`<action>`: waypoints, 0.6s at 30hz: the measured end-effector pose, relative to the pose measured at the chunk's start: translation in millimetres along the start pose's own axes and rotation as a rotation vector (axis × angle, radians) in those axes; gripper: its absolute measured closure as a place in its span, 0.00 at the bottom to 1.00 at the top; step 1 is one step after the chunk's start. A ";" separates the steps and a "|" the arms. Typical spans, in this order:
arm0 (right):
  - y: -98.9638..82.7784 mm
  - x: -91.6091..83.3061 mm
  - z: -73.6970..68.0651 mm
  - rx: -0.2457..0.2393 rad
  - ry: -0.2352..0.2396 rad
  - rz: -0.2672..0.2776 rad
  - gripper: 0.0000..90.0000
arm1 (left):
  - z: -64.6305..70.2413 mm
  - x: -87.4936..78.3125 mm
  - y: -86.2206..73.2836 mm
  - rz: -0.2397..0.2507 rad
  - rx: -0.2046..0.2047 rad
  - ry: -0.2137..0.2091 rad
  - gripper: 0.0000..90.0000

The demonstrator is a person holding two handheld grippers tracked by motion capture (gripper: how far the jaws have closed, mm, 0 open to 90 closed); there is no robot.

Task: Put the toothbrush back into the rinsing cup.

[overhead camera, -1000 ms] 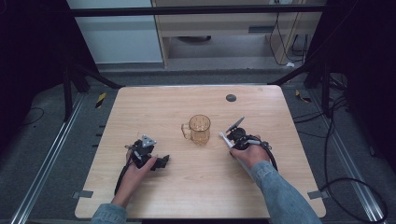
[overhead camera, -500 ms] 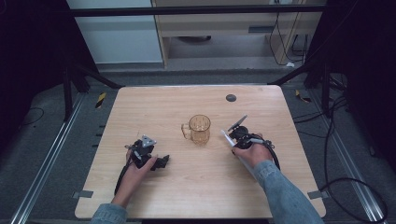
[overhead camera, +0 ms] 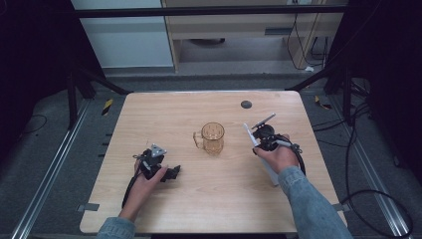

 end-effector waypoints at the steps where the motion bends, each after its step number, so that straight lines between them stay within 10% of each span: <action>1: 1.1 -1.7 0.5 0.009 0.004 0.005 0.75 | 0.0 0.0 0.0 0.000 0.000 0.000 0.00; 18: 30.5 -34.0 17.1 0.034 -0.035 0.169 0.75 | 0.0 0.0 0.0 0.000 0.000 0.000 0.00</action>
Point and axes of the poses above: each handheld gripper's, and its own axes: x roughly forward along the jaws, y roughly out of its top, z roughly to its right, the point moved 9 cm from there along x, roughly forward along the jaws, and after that the axes turned 9 degrees about -x, right-handed, at the moved point
